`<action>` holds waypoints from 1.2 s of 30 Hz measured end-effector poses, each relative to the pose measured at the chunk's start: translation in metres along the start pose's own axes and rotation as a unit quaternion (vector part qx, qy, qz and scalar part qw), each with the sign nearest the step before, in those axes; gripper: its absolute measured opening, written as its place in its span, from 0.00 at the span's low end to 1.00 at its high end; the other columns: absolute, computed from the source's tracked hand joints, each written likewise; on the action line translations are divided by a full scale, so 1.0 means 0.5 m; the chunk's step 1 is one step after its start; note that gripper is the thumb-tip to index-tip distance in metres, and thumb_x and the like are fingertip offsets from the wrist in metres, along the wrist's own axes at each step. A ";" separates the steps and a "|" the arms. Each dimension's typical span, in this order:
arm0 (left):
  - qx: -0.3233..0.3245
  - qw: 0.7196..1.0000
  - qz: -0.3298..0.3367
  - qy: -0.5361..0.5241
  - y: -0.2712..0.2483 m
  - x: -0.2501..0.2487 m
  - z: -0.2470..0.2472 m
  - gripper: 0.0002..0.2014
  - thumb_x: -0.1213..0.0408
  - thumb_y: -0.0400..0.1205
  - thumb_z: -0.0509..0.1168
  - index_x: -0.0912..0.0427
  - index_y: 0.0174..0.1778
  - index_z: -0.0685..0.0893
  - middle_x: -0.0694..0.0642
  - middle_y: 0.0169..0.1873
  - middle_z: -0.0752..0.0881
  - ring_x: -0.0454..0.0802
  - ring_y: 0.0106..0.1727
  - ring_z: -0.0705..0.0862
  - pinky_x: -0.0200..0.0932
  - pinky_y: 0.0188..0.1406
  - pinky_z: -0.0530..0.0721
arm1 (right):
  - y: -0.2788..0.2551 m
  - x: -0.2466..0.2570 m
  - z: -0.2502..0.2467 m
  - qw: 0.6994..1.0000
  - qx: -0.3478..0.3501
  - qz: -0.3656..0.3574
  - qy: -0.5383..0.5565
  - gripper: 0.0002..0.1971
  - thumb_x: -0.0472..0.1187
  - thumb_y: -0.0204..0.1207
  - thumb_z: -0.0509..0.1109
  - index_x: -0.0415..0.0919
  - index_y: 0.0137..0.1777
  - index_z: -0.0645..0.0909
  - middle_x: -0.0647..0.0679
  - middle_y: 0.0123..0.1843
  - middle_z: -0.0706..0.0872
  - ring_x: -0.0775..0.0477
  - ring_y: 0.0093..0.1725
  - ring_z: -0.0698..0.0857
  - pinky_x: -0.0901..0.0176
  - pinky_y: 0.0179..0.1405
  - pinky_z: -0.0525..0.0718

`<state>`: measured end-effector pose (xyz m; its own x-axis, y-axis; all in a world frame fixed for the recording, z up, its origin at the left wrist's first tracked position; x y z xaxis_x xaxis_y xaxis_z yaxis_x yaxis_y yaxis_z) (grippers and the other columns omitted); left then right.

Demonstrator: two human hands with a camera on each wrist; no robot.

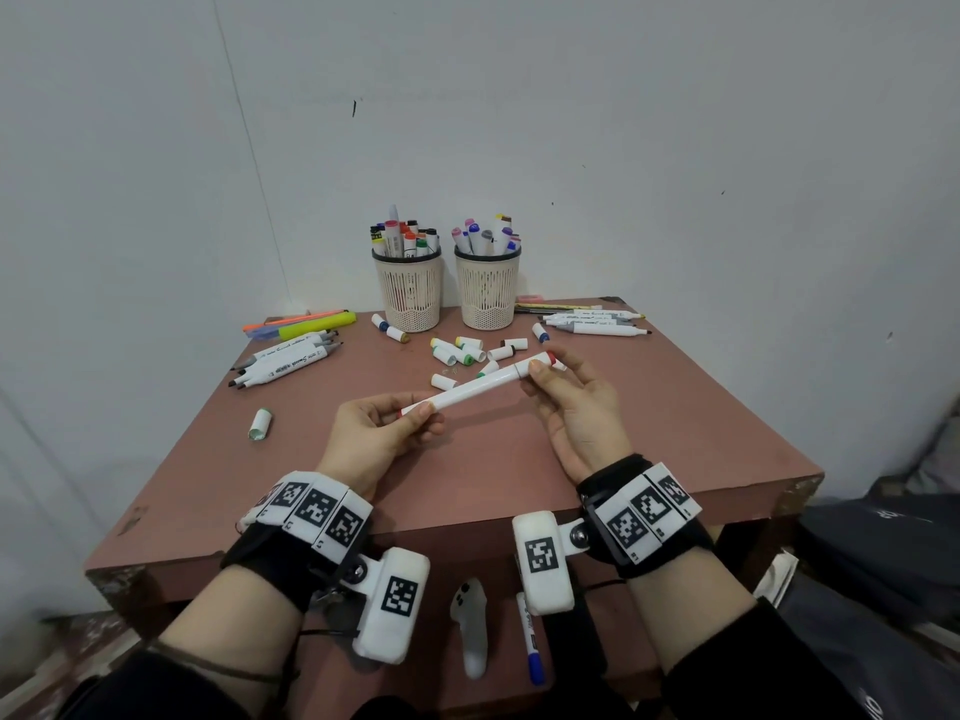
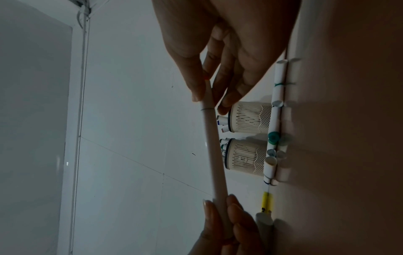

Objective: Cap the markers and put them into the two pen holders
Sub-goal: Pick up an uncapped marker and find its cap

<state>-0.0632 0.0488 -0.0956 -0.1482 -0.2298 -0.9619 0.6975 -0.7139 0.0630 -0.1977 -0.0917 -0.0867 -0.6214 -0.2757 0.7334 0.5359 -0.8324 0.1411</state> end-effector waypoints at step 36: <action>-0.097 0.953 0.160 0.237 0.152 -0.298 0.070 0.08 0.72 0.73 0.75 0.64 0.46 0.86 0.64 0.37 0.88 0.54 0.34 0.89 0.48 0.46 0.89 | 0.142 0.186 0.066 0.791 0.048 -0.080 -0.604 0.13 0.31 0.67 0.77 0.40 0.52 0.88 0.41 0.44 0.90 0.50 0.43 0.86 0.60 0.52 0.84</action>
<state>-0.0128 0.0054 0.0617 0.3951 -0.0570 -0.9169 0.7768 -0.5120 0.3666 -0.1985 -0.1603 0.0134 0.2839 0.5384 0.7935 0.5822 -0.7543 0.3035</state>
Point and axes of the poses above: each hand's wrist, its own y-axis towards the middle knuckle, its own z-axis out of the palm, x = y × z, the point moved 3 cm from there along y, towards the middle knuckle
